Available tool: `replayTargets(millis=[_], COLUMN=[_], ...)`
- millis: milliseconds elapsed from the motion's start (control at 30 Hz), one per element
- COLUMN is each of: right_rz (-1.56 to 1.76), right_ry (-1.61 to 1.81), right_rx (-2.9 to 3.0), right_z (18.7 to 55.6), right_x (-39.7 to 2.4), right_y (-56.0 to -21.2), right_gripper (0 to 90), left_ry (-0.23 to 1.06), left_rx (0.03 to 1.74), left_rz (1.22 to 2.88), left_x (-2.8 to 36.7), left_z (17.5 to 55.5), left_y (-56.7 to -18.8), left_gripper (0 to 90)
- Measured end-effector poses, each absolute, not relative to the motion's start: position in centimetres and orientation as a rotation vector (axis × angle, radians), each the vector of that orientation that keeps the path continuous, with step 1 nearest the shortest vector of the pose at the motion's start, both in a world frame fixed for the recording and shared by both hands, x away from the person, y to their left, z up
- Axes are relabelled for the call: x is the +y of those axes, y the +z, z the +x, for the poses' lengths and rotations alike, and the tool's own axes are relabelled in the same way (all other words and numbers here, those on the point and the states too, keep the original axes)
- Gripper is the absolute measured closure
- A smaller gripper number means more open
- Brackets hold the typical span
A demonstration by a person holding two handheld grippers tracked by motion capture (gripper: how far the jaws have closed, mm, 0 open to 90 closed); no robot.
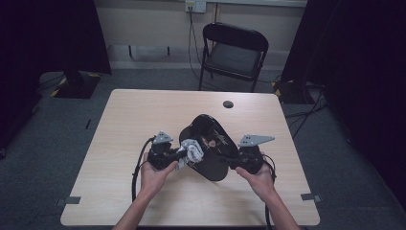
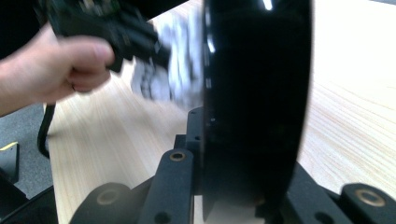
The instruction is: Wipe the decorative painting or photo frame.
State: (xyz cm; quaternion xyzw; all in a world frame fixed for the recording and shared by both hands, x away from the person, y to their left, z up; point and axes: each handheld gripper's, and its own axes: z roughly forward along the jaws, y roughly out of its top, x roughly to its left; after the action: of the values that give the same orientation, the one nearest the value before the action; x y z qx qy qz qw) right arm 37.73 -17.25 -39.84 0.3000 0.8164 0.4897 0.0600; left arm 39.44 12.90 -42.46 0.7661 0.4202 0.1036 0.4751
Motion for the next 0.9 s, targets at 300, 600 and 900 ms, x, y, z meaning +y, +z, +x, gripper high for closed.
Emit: replayTargets(millis=[300, 600, 900], right_rz=[0.877, 0.898, 0.915], right_ry=[1.472, 1.471, 1.469], right_rx=[2.509, 2.499, 2.482], right_z=[37.2, 37.0, 37.2], right_x=[-17.0, -17.5, -18.0], right_y=[-39.5, -39.4, -39.4], right_gripper=[81.2, 81.1, 80.8], left_ry=[0.362, 0.271, 0.236], left_rx=[0.9, 0.968, 1.023], left_rz=[1.821, 1.831, 1.963], left_x=[12.8, 12.9, 12.6], left_z=[38.3, 38.7, 39.3], left_y=[-37.4, -41.4, -45.5], left_gripper=[78.4, 78.5, 78.4])
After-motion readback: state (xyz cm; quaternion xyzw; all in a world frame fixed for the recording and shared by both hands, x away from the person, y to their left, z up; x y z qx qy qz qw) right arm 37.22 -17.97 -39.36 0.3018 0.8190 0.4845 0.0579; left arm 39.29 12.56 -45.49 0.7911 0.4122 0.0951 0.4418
